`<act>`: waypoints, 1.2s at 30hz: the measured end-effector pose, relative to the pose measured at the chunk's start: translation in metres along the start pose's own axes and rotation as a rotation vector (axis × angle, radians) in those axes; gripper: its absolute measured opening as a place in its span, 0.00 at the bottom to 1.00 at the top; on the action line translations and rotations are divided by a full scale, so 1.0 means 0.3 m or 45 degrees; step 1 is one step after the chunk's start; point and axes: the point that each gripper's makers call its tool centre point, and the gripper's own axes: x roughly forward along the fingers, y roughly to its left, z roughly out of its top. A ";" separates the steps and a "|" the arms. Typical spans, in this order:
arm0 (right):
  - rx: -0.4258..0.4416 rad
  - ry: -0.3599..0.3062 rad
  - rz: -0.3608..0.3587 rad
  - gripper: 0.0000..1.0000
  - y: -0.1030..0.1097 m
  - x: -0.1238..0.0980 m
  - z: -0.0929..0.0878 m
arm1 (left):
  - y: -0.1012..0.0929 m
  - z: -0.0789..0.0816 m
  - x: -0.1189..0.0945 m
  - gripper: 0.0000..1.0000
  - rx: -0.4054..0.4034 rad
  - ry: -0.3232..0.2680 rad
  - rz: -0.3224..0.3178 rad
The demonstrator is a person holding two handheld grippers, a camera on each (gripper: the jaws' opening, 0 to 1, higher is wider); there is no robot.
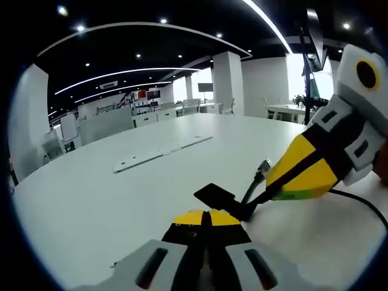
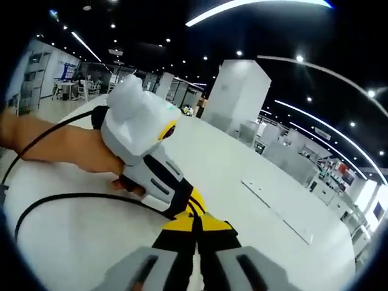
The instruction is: Find the charging cable on the desk, coil it up and secure with Velcro.
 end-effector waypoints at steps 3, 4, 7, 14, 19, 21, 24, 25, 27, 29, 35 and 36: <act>-0.012 0.001 -0.008 0.03 -0.013 0.007 0.003 | -0.001 0.000 -0.001 0.01 0.001 -0.001 -0.001; -0.012 0.002 -0.012 0.03 -0.017 0.010 0.004 | -0.002 -0.001 -0.002 0.01 0.002 -0.002 -0.002; -0.013 0.006 -0.022 0.03 -0.030 0.011 0.007 | -0.002 -0.001 -0.002 0.01 0.000 -0.004 -0.003; 0.026 -0.004 -0.034 0.02 -0.051 0.013 0.005 | 0.000 -0.001 0.000 0.01 0.004 -0.002 -0.004; 0.080 -0.007 -0.048 0.02 -0.082 0.025 0.005 | 0.001 -0.001 0.001 0.01 0.002 -0.001 -0.003; 0.104 -0.012 -0.045 0.02 -0.083 0.023 0.004 | 0.004 -0.001 0.003 0.01 -0.002 0.001 0.000; 0.128 -0.005 -0.063 0.02 -0.102 0.030 -0.004 | 0.004 0.000 0.003 0.01 0.001 0.000 -0.002; 0.136 -0.003 -0.065 0.02 -0.112 0.034 -0.007 | 0.003 0.000 0.002 0.01 0.003 0.002 -0.004; 0.143 0.004 -0.066 0.02 -0.120 0.042 -0.011 | 0.002 0.000 0.002 0.01 0.008 0.002 -0.005; 0.160 0.011 -0.067 0.02 -0.119 0.043 -0.020 | 0.002 -0.001 0.001 0.01 0.010 0.001 -0.007; 0.177 0.033 -0.078 0.02 -0.125 0.047 -0.041 | 0.000 -0.002 -0.002 0.01 0.011 0.005 -0.008; 0.180 0.036 -0.075 0.02 -0.128 0.051 -0.044 | -0.001 -0.002 -0.002 0.01 0.012 0.008 -0.007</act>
